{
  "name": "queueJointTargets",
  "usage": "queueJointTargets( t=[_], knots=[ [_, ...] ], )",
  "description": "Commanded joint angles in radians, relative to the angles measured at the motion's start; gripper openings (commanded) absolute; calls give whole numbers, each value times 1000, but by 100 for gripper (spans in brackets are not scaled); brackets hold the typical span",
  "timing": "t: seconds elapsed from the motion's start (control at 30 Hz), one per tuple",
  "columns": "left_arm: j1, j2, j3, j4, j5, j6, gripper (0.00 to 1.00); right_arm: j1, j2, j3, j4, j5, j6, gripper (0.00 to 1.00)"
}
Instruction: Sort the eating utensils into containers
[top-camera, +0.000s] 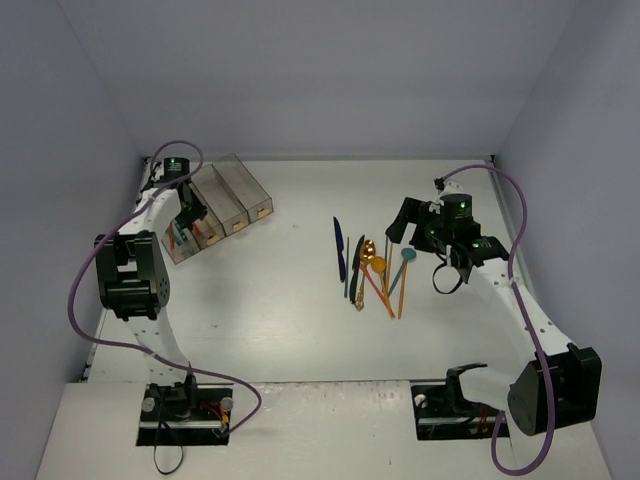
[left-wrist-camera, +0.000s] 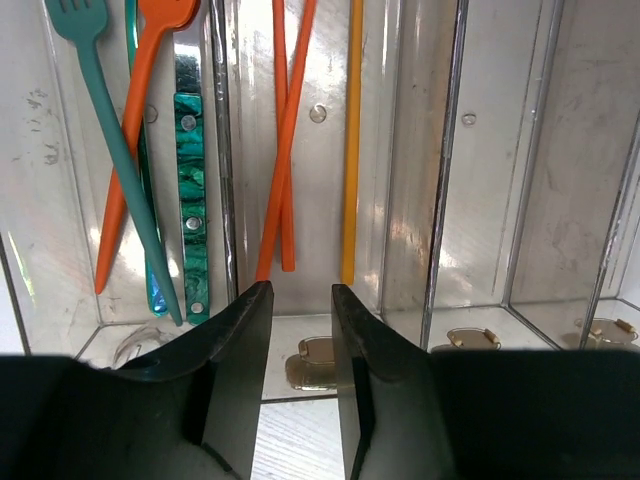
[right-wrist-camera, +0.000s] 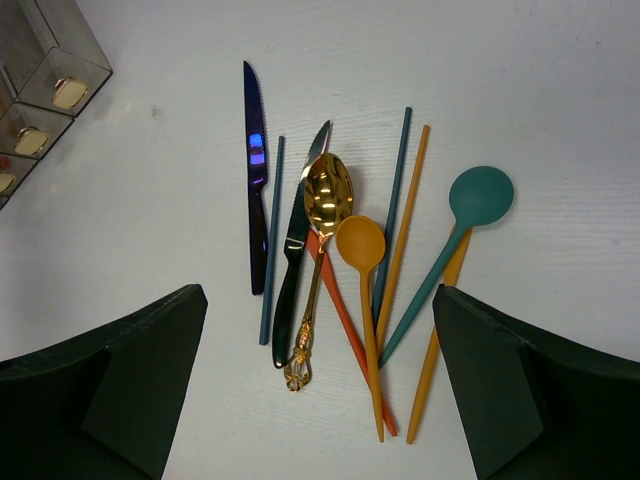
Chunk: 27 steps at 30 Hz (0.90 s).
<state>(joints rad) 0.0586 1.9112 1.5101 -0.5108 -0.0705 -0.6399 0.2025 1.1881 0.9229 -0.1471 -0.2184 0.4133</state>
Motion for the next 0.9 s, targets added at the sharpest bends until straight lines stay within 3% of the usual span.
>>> queueJointTargets(
  t=[0.0, 0.17, 0.37, 0.57, 0.87],
  knots=[
    [-8, -114, 1, 0, -20, -1, 29, -8, -18, 4, 24, -9, -22, 95],
    [-50, -184, -18, 0, -8, 5, 30, -8, -7, 18, 23, -2, -25, 95],
    [-267, -228, -5, 14, 9, 79, 31, -8, -6, 22, 18, 26, -35, 95],
    [-566, -183, 13, 37, 32, 77, 31, -12, -17, 2, 8, 42, -47, 95],
    [-807, -69, 18, 34, -6, -36, 31, -14, -39, -16, -3, 51, -46, 95]
  ],
)
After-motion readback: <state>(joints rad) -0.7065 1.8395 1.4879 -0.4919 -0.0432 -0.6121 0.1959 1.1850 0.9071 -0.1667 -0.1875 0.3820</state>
